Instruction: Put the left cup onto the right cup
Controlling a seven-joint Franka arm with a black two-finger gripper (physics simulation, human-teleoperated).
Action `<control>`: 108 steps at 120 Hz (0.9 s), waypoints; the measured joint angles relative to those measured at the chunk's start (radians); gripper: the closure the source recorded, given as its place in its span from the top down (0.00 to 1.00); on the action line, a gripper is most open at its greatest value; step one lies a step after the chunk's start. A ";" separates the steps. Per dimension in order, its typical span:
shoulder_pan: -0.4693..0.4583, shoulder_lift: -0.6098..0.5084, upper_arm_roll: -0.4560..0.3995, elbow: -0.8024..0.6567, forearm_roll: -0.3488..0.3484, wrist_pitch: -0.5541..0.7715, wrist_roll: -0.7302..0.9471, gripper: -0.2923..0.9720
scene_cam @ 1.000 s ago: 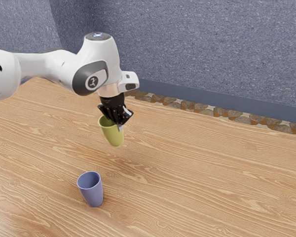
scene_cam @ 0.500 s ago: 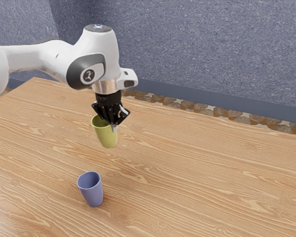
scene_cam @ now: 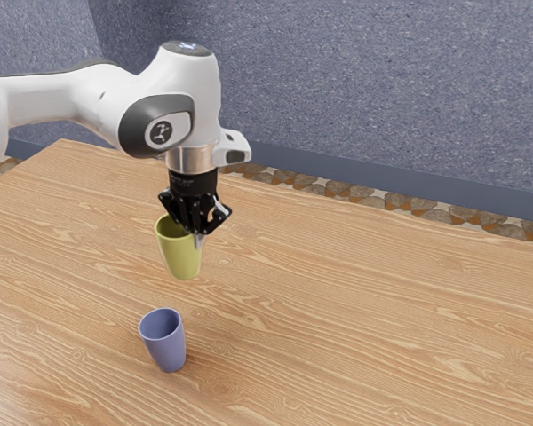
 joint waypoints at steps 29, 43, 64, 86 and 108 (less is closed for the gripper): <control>-0.016 -0.016 -0.004 -0.002 0.000 -0.046 -0.031 0.15; -0.015 -0.025 -0.005 -0.002 0.000 -0.061 -0.044 0.15; 0.012 -0.047 -0.018 -0.003 -0.001 -0.081 -0.066 0.15; 0.009 -0.051 -0.036 -0.023 -0.005 -0.084 -0.093 0.15; 0.001 -0.053 -0.039 -0.057 -0.013 -0.073 -0.118 0.15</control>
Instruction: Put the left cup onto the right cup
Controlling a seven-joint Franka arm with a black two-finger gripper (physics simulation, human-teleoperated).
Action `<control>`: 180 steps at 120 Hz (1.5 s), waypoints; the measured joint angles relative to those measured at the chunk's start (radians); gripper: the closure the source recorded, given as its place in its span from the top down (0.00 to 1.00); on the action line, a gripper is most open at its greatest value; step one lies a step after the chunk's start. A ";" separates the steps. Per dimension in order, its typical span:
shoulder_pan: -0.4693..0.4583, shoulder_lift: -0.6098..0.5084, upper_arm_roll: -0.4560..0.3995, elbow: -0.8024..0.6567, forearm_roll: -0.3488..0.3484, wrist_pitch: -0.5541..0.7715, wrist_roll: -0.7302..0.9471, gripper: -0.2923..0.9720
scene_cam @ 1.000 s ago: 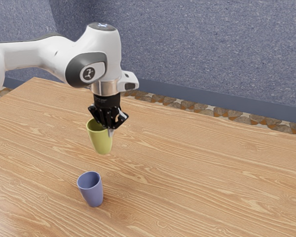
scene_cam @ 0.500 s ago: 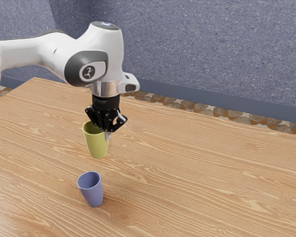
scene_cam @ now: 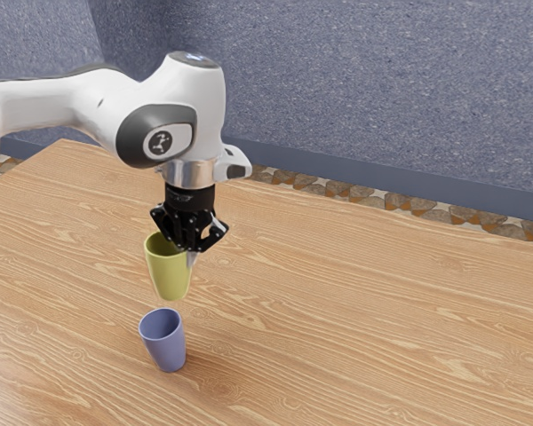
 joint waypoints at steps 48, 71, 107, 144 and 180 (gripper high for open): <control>0.006 -0.028 0.016 -0.031 -0.018 0.008 -0.034 0.15; 0.008 -0.034 0.026 -0.053 -0.032 0.021 -0.042 0.15; 0.008 -0.033 0.027 -0.075 -0.042 0.045 -0.051 0.15; 0.010 -0.056 0.041 -0.110 -0.057 0.066 -0.056 0.15; 0.009 -0.091 0.041 -0.144 -0.070 0.093 -0.060 0.15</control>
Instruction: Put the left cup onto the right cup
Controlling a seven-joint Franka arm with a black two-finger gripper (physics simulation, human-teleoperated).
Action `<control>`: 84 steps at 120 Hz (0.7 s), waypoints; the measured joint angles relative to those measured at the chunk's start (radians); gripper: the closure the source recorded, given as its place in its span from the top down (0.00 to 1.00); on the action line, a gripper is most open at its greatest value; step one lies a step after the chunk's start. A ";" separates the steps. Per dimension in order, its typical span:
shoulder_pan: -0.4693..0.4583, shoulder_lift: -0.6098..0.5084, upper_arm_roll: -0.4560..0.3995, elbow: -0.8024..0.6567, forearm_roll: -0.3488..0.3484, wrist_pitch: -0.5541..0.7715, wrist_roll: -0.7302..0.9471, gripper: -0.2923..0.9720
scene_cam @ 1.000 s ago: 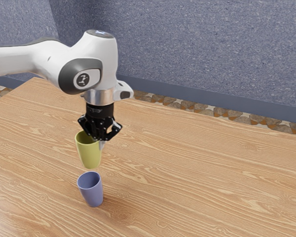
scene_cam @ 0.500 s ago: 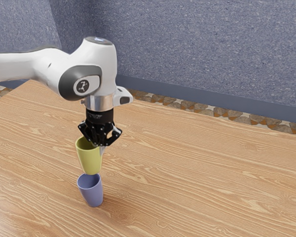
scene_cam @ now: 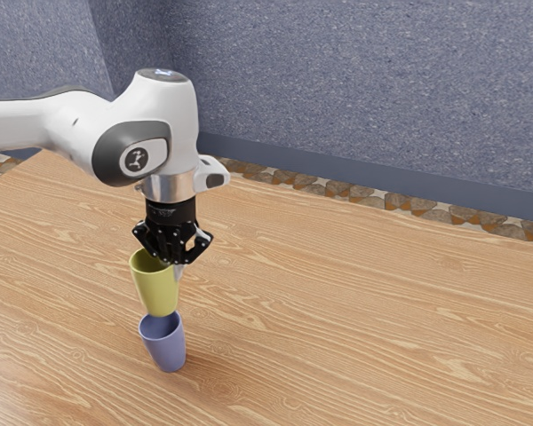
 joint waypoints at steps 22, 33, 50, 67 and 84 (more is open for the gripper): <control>0.000 0.000 0.000 -0.003 -0.011 0.012 -0.002 0.15; 0.000 -0.002 0.000 -0.009 -0.013 0.016 -0.003 0.15; 0.000 -0.008 0.007 -0.022 -0.014 0.025 -0.004 0.15; 0.000 -0.037 0.011 -0.041 -0.016 0.033 -0.005 0.15; 0.000 -0.040 0.011 -0.045 -0.016 0.041 -0.006 0.15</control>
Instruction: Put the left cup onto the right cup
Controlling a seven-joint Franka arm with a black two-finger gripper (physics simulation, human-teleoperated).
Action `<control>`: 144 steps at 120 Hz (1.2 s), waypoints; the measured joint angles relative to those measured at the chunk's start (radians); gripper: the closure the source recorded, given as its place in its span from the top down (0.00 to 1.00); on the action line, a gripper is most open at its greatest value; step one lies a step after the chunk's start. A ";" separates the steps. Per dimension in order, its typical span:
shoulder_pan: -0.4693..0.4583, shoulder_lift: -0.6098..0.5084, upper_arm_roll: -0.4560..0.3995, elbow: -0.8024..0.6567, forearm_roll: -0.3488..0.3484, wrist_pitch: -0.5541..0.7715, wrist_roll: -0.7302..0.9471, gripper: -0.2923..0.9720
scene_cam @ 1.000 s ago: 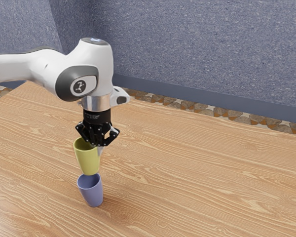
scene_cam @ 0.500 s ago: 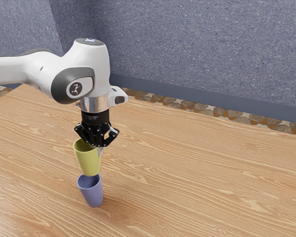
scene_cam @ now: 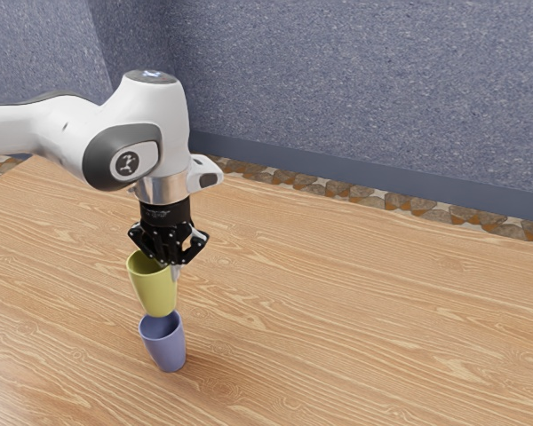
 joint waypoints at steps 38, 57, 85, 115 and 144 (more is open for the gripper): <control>0.000 0.022 0.000 -0.023 -0.010 0.045 -0.004 0.15; 0.000 0.041 0.000 -0.024 -0.010 0.070 -0.005 0.15; 0.000 0.026 0.000 -0.044 -0.012 0.086 -0.007 0.15; 0.000 0.003 0.000 -0.065 -0.012 0.091 -0.008 0.15; 0.000 0.007 0.001 -0.067 -0.013 0.093 -0.009 0.15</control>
